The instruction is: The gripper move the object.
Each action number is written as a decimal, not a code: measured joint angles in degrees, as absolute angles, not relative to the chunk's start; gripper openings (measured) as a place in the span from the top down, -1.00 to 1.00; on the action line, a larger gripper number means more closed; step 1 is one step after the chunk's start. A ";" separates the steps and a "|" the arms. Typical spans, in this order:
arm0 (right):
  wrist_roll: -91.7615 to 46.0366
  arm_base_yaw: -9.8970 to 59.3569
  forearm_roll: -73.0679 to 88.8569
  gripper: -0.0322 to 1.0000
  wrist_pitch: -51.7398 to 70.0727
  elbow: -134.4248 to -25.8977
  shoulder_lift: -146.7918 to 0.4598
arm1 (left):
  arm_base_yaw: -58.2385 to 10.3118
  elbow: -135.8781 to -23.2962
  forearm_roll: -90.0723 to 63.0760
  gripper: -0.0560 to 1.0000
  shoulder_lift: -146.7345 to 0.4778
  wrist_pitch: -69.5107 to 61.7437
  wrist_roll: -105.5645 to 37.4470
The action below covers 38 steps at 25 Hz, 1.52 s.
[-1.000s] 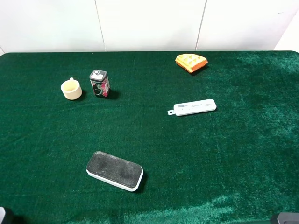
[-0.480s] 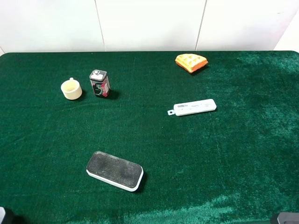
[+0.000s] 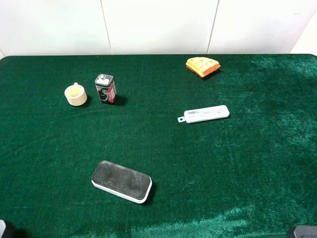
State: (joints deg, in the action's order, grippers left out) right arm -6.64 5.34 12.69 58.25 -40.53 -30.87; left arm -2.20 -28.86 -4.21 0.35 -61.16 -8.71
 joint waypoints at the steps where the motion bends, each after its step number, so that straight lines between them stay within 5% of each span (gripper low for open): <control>1: -7.04 5.95 12.68 -0.41 58.25 -40.53 -31.73 | -2.20 -28.86 -4.21 -0.95 0.35 -61.16 -8.71; 17: -8.07 21.21 14.19 -0.41 56.94 -40.64 -42.36 | -2.20 -28.86 -4.21 -0.95 0.35 -61.16 -8.71; 38: 1.21 53.42 11.47 -0.41 38.28 -42.92 -67.63 | -2.20 -28.86 -4.21 -0.95 0.35 -61.16 -8.71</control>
State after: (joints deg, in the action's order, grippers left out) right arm 1.21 53.42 11.47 38.28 -42.92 -67.63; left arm -2.20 -28.86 -4.21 0.35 -61.16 -8.71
